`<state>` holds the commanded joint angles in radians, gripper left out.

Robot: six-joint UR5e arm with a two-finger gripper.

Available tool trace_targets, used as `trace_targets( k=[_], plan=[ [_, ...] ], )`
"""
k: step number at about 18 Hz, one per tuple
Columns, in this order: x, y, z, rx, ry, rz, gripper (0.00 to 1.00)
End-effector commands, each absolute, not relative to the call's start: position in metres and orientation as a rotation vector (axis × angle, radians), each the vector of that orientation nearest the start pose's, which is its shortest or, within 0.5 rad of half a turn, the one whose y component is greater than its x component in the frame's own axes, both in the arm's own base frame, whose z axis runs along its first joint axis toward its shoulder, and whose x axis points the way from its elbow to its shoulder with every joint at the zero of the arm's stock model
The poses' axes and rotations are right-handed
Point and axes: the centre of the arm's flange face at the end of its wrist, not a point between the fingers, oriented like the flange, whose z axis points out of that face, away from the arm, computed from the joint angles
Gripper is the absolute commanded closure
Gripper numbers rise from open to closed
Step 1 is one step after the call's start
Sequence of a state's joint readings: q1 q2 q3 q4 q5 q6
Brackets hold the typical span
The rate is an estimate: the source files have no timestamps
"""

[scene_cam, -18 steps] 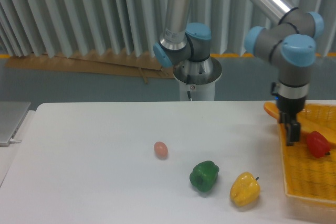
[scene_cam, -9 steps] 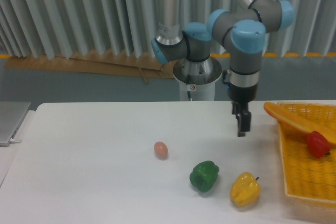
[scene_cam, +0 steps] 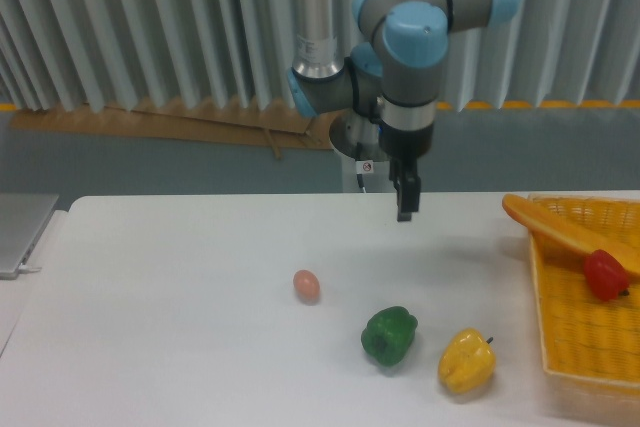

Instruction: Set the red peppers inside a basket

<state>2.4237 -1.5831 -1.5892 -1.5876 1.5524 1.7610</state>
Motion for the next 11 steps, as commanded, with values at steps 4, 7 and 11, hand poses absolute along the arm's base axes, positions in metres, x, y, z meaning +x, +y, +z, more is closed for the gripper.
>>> trace_targets(
  k=[4, 7, 11],
  plan=[
    [-0.273, 0.419, 0.476, -2.821, 1.373, -0.093, 0.0],
    [-0.267, 0.414, 0.477, -2.824, 1.369, -0.098, 0.0],
    [-0.264, 0.413, 0.478, -2.827, 1.363, -0.098, 0.0]
  ],
)
